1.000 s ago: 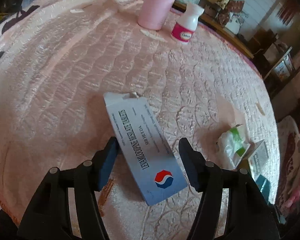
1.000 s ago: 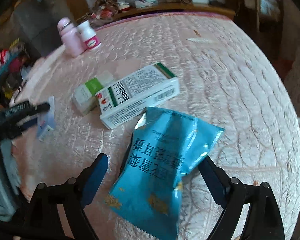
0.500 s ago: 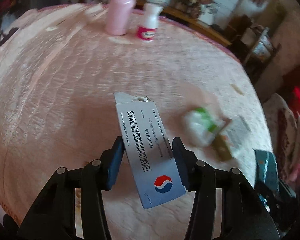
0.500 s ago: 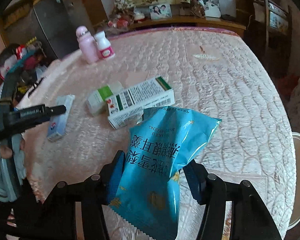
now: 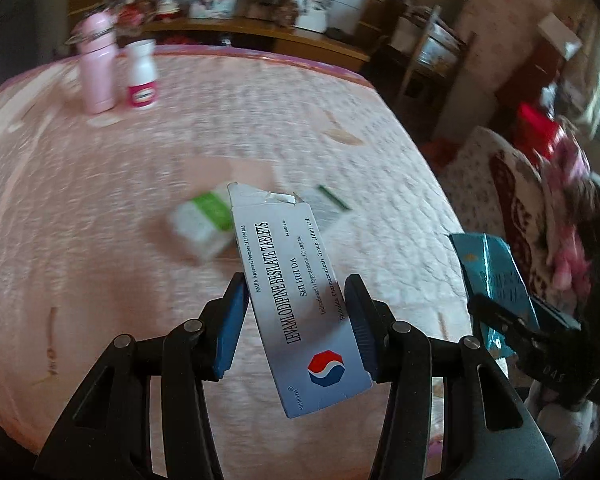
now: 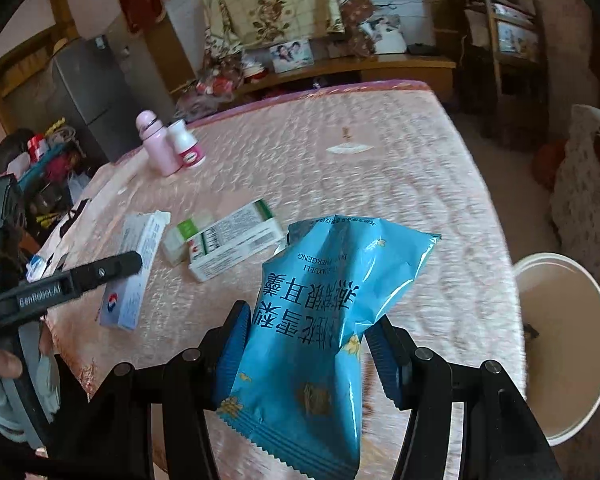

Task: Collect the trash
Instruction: 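Carry the medicine box and blue packet over the white bucket with both tools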

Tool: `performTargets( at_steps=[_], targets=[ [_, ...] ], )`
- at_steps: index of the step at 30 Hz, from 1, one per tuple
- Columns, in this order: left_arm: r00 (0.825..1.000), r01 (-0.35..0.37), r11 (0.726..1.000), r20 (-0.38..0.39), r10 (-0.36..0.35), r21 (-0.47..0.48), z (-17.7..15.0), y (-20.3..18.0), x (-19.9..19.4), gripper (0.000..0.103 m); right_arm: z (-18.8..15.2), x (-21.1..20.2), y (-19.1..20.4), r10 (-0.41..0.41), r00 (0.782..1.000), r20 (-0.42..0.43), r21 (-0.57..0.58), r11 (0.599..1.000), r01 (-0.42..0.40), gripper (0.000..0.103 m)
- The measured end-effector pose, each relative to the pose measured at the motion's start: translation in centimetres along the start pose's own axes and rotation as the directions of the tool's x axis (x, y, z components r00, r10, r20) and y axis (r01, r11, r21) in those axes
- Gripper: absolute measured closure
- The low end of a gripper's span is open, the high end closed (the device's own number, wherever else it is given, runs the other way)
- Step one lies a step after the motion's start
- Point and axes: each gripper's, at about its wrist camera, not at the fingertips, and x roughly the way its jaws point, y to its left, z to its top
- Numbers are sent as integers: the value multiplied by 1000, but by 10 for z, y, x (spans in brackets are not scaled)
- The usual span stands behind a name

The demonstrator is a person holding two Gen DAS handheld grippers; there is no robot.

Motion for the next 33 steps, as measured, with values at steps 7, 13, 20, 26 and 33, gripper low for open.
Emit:
performTargets(
  at_steps=[7,13,20,26,33],
  targets=[
    [999,31,996,-12,-30,82,3,-48,15,56,-2,-21,-33,-46,999,28,43,998,45,47],
    [999,52,987,-17,-50,154,5,-85,24,56,-3,-35,-58,-84,996,39,76,994,81,47],
    [997,79,973,-26,-75,217,8,-126,37,56,-8,-52,-90,-134,990,50,122,984,128,47],
    [995,102,958,-36,-96,269,10,-159,49,56,-14,-61,-122,-177,983,45,164,972,168,47],
    [989,148,940,-59,-136,306,10,-197,64,56,-21,-68,-156,-220,975,33,214,954,208,47]
  ],
)
